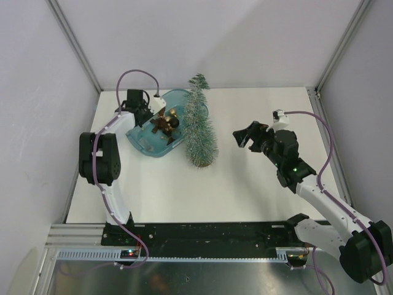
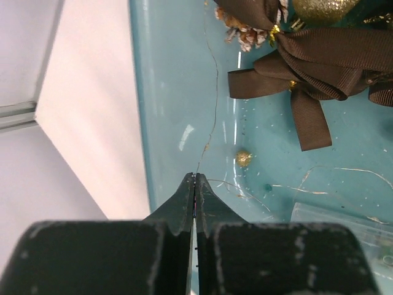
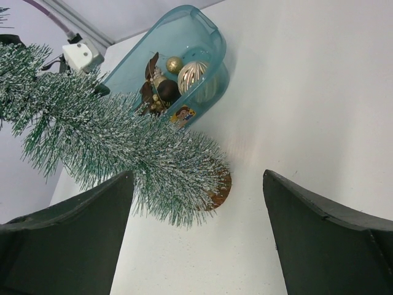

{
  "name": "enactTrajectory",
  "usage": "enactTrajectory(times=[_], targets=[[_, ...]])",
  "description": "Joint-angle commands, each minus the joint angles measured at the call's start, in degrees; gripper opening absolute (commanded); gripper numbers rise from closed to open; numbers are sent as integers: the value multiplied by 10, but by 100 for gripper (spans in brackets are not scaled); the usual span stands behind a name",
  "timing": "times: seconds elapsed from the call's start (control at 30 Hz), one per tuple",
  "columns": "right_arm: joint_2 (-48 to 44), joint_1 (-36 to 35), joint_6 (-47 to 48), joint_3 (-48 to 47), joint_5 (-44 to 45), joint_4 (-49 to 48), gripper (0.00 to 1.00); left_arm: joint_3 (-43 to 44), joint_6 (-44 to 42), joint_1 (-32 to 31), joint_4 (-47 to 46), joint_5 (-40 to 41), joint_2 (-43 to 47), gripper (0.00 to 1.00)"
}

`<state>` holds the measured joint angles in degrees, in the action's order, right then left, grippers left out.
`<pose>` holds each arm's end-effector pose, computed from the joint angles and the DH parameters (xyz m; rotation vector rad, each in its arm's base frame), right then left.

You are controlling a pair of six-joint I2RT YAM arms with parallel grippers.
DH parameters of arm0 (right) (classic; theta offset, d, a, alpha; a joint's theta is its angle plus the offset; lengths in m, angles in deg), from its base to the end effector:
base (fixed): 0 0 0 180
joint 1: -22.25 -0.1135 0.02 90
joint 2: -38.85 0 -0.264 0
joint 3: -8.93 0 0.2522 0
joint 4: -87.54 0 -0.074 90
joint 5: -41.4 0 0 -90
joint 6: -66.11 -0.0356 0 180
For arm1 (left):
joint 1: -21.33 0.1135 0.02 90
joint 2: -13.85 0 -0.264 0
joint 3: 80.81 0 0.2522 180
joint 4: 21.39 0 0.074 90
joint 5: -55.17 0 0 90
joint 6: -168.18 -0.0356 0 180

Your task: Decorate the small christmas tree

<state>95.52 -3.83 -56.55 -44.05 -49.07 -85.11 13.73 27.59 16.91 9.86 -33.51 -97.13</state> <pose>0.2102 0.1032 0.2969 0.0986 1.8224 0.7438 0.4290 -0.0323 0.2076 1.1180 2.1708 0.3964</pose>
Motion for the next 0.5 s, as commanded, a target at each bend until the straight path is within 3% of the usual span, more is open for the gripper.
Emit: enactTrajectory(times=[0.0, 0.47], targets=[[-16, -4, -6, -1, -1, -19, 91, 20, 7, -2, -1, -16, 69, 0], [-33, -3, -5, -1, -1, -19, 91, 112, 123, -15, 11, -111, 186, 0]])
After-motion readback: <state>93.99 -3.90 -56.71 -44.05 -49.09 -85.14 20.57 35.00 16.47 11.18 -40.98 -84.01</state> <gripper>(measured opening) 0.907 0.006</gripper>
